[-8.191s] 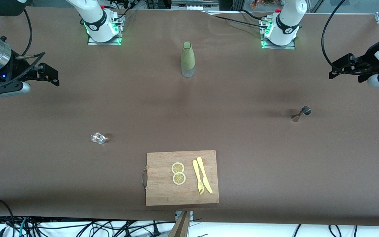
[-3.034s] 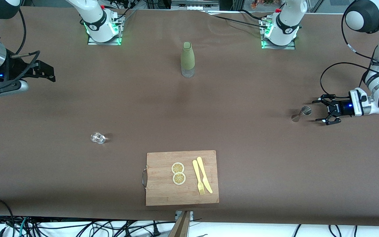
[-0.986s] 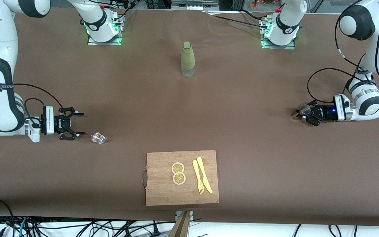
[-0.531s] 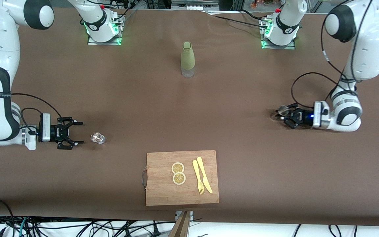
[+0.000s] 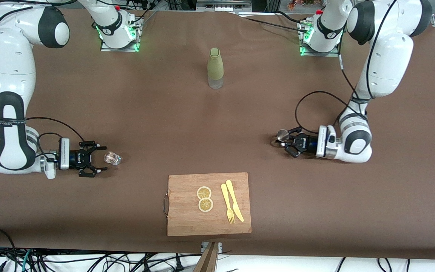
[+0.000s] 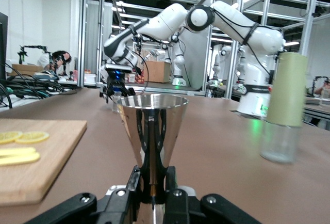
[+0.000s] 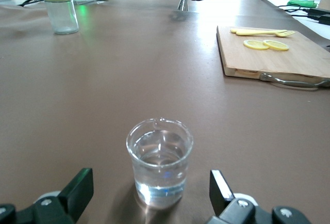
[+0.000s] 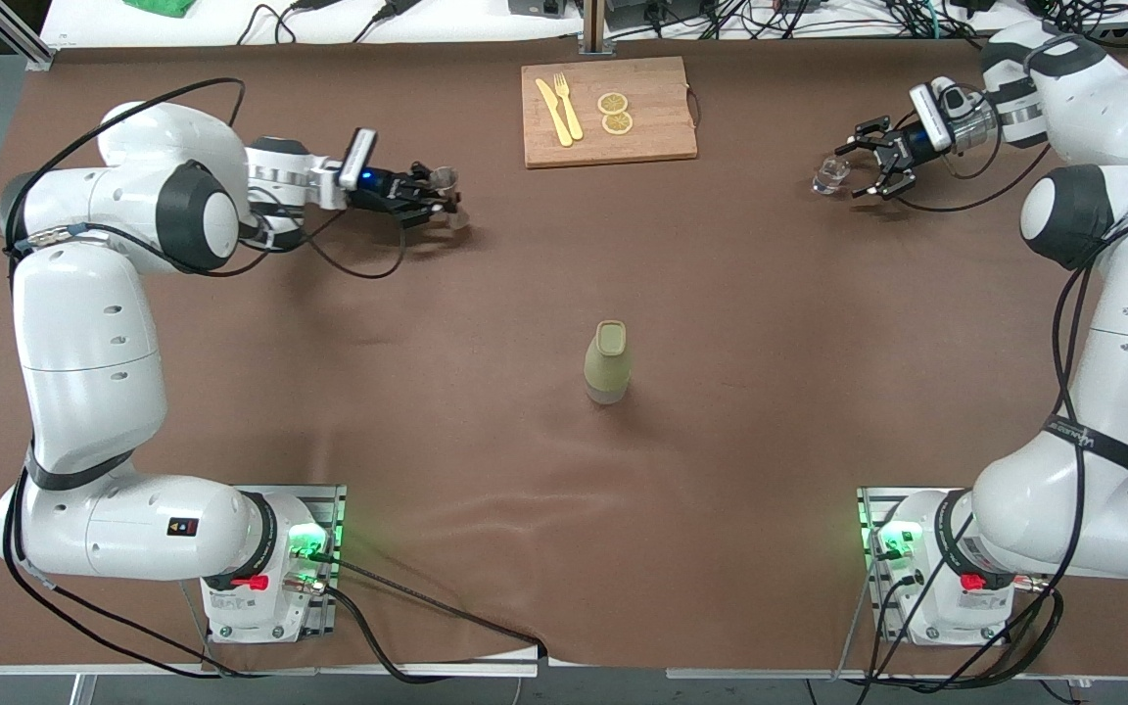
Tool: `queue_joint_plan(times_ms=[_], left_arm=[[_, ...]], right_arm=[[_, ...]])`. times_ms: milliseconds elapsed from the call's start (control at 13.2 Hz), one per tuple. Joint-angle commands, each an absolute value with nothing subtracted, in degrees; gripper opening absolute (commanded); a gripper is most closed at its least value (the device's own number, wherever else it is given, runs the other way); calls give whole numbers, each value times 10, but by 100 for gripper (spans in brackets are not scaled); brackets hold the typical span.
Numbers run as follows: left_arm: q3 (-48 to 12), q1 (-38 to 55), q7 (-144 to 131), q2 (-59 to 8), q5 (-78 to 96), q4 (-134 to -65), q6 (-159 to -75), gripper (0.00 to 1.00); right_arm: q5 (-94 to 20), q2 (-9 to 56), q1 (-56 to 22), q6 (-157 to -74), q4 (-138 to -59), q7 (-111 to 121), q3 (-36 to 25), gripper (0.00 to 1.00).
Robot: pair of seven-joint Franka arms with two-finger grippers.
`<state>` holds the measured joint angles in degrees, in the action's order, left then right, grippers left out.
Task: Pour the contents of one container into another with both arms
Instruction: 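Grasp the glass beaker with the right gripper while the left gripper lifts the jigger, then carry the jigger with the left gripper toward the right gripper's beaker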
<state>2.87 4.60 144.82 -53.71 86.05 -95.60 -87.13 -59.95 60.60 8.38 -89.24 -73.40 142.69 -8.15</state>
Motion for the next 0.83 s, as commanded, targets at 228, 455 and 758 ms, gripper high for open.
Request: queue_joint_plan(times_ms=[228,455,758], left_arm=[[-41,107,1423,-514,940,-962,-1025,0],[-103,127,1420,-514,1004,-959,-1117,0],[-133,174,1412,-525,1043,-927,-1194,0]], right_arm=[[-612,620,93,-877,-728,1433,-65,100],[-622,622,91,-875,-740,1436,-55,100],[-623,624,91,-869,-743,1439,-52,100]])
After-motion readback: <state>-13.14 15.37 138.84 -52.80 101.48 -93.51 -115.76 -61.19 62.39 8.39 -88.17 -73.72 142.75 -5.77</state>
